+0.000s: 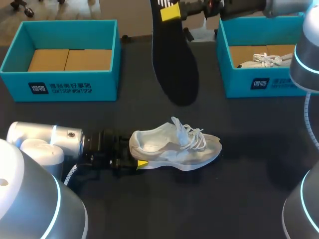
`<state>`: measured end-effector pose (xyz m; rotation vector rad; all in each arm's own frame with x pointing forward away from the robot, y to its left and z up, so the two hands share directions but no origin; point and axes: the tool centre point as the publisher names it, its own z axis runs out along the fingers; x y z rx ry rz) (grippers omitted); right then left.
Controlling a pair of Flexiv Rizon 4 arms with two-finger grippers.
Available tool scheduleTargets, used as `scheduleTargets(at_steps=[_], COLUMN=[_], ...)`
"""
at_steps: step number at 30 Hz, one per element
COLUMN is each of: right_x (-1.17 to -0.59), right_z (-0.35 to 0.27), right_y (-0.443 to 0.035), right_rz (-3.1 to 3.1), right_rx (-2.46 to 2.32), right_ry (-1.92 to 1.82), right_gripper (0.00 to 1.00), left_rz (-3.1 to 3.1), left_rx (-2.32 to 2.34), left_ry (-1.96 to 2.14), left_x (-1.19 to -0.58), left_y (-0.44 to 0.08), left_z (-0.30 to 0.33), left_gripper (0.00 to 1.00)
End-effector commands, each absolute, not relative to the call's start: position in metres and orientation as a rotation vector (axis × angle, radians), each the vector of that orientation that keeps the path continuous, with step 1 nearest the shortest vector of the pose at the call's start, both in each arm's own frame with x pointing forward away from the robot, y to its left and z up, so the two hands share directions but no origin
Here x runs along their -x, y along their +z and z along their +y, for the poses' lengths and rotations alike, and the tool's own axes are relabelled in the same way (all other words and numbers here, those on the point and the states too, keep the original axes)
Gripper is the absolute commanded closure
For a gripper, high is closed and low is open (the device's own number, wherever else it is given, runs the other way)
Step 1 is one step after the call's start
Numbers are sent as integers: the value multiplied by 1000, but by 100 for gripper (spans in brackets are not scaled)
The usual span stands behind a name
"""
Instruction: Take the shoe out of the shoebox, open the shoe tongue, remove and reinsert the insole, then place the shoe into the shoebox
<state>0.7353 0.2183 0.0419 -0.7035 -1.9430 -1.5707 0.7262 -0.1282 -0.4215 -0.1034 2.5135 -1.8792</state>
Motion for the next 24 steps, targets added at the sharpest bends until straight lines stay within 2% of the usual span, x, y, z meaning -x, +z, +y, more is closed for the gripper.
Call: scheduleTargets(at_steps=[1,12,24], right_x=[-714,-674,-674], right_z=[217,213,213], right_y=[39,38,38], right_rz=[-1962,-1983,-1983], right_rx=[758,840,840], right_ry=[-1558,-1540,-1540], right_gripper=[100,100,100], left_rz=[2516,2516,2516], left_rx=[102,102,102], left_ry=[-1876,-1876,-1876], left_x=[-726,-726,-726], left_y=[-421,-421,-421], left_z=[-129,-129,-129], left_gripper=[100,100,100])
